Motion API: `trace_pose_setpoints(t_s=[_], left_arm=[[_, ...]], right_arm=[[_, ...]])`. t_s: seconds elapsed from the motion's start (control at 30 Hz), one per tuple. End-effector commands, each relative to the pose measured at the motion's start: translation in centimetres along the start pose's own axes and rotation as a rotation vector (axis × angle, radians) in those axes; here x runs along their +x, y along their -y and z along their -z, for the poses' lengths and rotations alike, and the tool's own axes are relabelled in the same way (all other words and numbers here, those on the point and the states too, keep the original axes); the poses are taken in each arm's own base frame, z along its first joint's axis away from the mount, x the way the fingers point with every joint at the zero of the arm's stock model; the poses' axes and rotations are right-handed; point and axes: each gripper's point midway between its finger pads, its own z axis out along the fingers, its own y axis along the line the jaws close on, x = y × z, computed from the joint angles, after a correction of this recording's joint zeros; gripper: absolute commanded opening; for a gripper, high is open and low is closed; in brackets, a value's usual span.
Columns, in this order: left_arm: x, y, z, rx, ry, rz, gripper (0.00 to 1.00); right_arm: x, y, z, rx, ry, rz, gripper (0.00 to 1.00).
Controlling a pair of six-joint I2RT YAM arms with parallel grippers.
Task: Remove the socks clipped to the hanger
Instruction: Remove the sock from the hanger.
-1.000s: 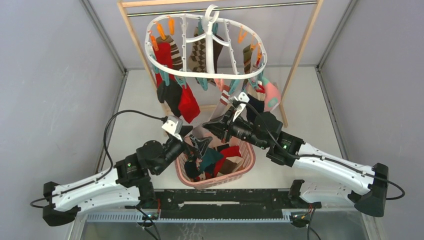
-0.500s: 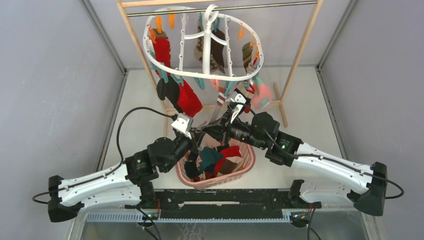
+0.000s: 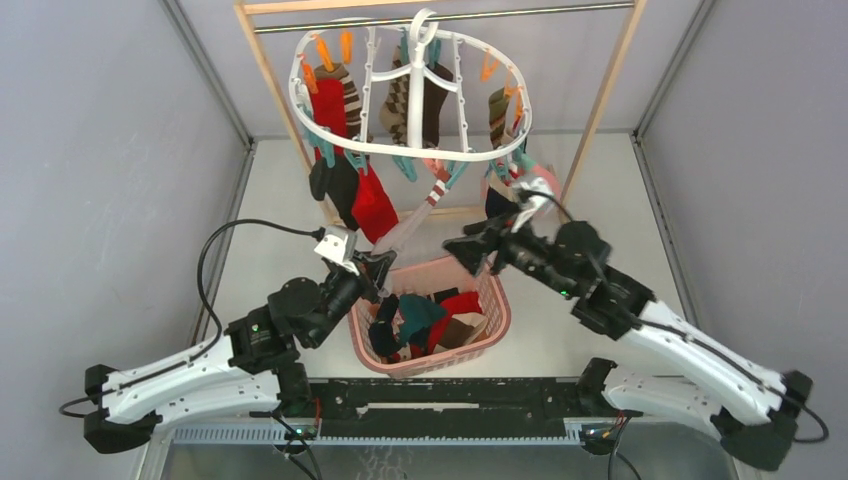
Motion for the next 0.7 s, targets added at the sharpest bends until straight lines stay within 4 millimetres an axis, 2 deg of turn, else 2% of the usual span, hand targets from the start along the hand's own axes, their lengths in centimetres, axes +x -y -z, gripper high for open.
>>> trace_pose_setpoints(t_s=[0.0, 0.03, 0.13, 0.23, 0.4, 0.53, 0.67], left_arm=[[-2.8, -0.2, 0.6, -0.012, 0.045, 0.043, 0.0], [-2.8, -0.3, 0.7, -0.013, 0.044, 0.043, 0.0], [-3.0, -0.3, 0.9, -0.007, 0.047, 0.048, 0.0], [-3.3, -0.2, 1.1, 0.001, 0.048, 0.048, 0.0], [-3.7, -0.3, 1.5, 0.005, 0.044, 0.04, 0.0], [-3.9, -0.6, 1.9, 0.005, 0.048, 0.041, 0.0], [-4.0, -0.8, 2.3, 0.006, 0.052, 0.038, 0.0]], right_arm=[[-2.9, 3.3, 4.3, 0.114, 0.132, -0.043, 0.68], [-3.2, 4.0, 5.5, 0.14, 0.158, -0.044, 0.69], [-3.8, 8.1, 8.0, 0.307, 0.219, -0.056, 0.71], [-3.7, 11.3, 9.4, 0.41, 0.244, -0.081, 0.72], [-3.4, 13.5, 8.9, 0.343, 0.214, -0.105, 0.73], [-3.8, 14.1, 8.3, 0.219, 0.215, -0.061, 0.73], [-4.1, 15.4, 7.6, 0.201, 0.222, -0.05, 0.73]])
